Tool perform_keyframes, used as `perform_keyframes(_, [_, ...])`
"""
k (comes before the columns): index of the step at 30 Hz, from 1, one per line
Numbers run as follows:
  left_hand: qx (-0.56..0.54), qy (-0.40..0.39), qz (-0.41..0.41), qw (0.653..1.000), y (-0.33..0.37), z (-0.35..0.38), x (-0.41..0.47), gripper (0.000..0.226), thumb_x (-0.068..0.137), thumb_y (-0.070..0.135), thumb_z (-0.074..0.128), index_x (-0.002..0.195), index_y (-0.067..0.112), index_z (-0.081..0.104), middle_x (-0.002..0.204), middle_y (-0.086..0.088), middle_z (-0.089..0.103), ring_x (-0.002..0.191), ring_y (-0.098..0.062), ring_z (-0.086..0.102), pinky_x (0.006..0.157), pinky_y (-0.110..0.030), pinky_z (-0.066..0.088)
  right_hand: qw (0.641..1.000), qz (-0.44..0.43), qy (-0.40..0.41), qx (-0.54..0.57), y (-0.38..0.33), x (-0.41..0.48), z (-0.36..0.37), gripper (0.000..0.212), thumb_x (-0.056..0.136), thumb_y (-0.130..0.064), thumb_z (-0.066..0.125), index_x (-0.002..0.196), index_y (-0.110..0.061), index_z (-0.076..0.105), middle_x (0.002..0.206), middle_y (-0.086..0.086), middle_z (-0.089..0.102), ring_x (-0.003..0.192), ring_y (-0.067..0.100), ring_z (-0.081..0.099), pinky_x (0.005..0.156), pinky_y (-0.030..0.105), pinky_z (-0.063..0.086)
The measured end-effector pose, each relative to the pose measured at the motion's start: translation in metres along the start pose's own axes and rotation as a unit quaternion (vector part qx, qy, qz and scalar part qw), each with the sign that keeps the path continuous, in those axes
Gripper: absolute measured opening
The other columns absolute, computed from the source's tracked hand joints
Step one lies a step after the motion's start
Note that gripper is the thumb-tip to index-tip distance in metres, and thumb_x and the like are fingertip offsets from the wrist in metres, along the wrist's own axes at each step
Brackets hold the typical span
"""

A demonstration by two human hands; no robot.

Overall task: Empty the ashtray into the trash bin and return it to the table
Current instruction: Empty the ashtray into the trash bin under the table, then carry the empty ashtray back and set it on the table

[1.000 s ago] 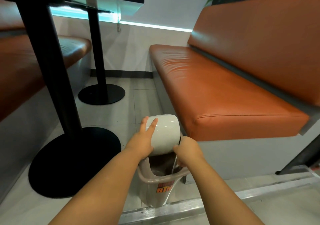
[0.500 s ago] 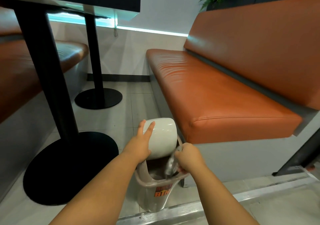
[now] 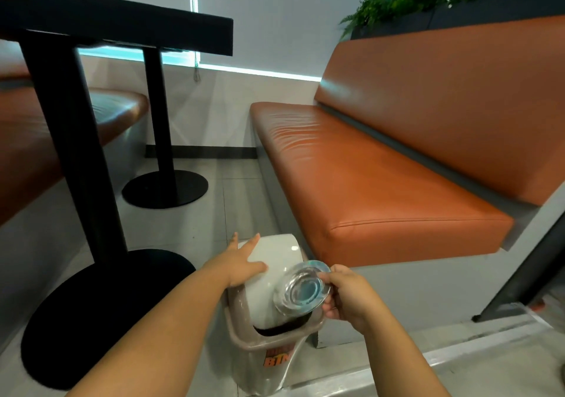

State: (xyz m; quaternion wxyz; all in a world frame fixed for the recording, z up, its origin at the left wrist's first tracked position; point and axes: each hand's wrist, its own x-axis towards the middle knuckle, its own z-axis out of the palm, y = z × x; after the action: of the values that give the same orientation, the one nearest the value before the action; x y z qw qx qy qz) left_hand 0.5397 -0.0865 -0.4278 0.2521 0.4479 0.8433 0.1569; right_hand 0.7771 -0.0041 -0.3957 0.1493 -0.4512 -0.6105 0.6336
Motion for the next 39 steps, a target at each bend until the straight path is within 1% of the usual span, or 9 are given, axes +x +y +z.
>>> perform_keyframes(5, [-0.054,0.004,-0.066,0.996,0.005,-0.003,0.002,0.089,0.066,0.087,0.013,0.145,0.046,0.009,0.161,-0.009,0.009,0.147,-0.035,0.004,0.117,-0.056,0.005,0.996,-0.030,-0.022,0.086,0.000,0.002,0.002,0.020,0.095,-0.021,0.049,0.076,-0.016,0.046,0.046,0.004,0.054,0.038,0.014,0.052,0.040,0.024,0.046])
perform_keyframes(9, [-0.110,0.124,-0.023,0.986,0.019,-0.004,-0.003,0.072,0.080,0.074,0.026,0.140,0.035,0.034,0.152,-0.008,0.035,0.139,-0.032,0.029,0.113,-0.045,0.025,0.993,-0.041,-0.022,0.113,-0.004,0.004,0.009,0.018,0.096,-0.021,0.049,0.078,-0.017,0.047,0.049,0.005,0.055,0.039,0.013,0.054,0.039,0.024,0.047])
perform_keyframes(12, [-0.199,0.167,0.011,0.966,0.032,-0.007,-0.013,0.037,0.084,0.060,0.043,0.089,0.030,0.064,0.104,0.001,0.067,0.103,-0.023,0.059,0.087,-0.035,0.045,0.989,-0.052,-0.021,0.138,-0.005,0.006,0.013,0.022,0.096,-0.022,0.049,0.074,-0.018,0.046,0.049,0.003,0.057,0.039,0.013,0.055,0.039,0.023,0.048])
perform_keyframes(17, [-0.315,0.137,0.017,0.939,0.051,-0.007,-0.021,0.021,0.085,0.020,0.051,0.068,0.016,0.062,0.065,0.002,0.059,0.066,-0.018,0.056,0.068,-0.030,0.044,0.982,-0.071,-0.022,0.173,-0.009,0.009,0.017,0.025,0.097,-0.024,0.048,0.073,-0.018,0.045,0.049,0.002,0.057,0.041,0.013,0.055,0.041,0.025,0.048])
perform_keyframes(22, [-0.394,0.188,0.018,0.900,0.076,-0.031,-0.012,0.020,0.083,0.010,0.047,0.070,0.018,0.061,0.059,-0.001,0.057,0.054,-0.017,0.049,0.054,-0.026,0.039,0.974,-0.113,0.037,0.193,-0.036,0.017,0.018,0.024,0.097,-0.028,0.049,0.078,-0.014,0.050,0.046,-0.001,0.055,0.036,0.009,0.052,0.037,0.022,0.047])
perform_keyframes(27, [-0.444,0.235,0.007,0.865,0.159,-0.098,-0.009,0.017,0.081,0.015,0.045,0.071,0.020,0.058,0.072,-0.006,0.062,0.066,-0.023,0.054,0.060,-0.031,0.043,0.963,-0.134,0.155,0.174,-0.138,0.019,-0.016,0.026,0.097,-0.031,0.047,0.079,-0.014,0.054,0.050,0.002,0.048,0.030,0.005,0.041,0.031,0.017,0.037])
perform_keyframes(30, [-0.485,0.241,-0.017,0.841,0.219,-0.146,-0.020,0.011,0.086,0.022,0.046,0.079,0.019,0.055,0.082,-0.013,0.064,0.075,-0.030,0.059,0.072,-0.041,0.051,0.958,-0.160,0.200,0.131,-0.224,0.006,-0.042,0.031,0.097,-0.032,0.046,0.075,-0.012,0.054,0.052,0.005,0.046,0.038,0.014,0.039,0.040,0.021,0.032])
perform_keyframes(34, [-0.557,0.246,-0.041,0.792,0.287,-0.228,-0.050,0.010,0.086,0.029,0.046,0.083,0.024,0.054,0.086,-0.009,0.066,0.073,-0.026,0.059,0.066,-0.038,0.049,0.953,-0.191,0.234,0.041,-0.342,-0.024,-0.071,0.036,0.097,-0.034,0.044,0.069,-0.012,0.052,0.055,0.007,0.046,0.046,0.019,0.040,0.049,0.030,0.035])
perform_keyframes(39, [-0.562,0.253,-0.058,0.785,0.332,-0.361,-0.099,0.017,0.086,0.019,0.041,0.089,0.026,0.056,0.088,-0.004,0.064,0.076,-0.023,0.059,0.063,-0.033,0.048,0.945,-0.216,0.244,-0.044,-0.473,-0.073,-0.070,0.034,0.096,-0.036,0.041,0.073,-0.014,0.052,0.070,0.011,0.054,0.068,0.024,0.047,0.065,0.039,0.036])
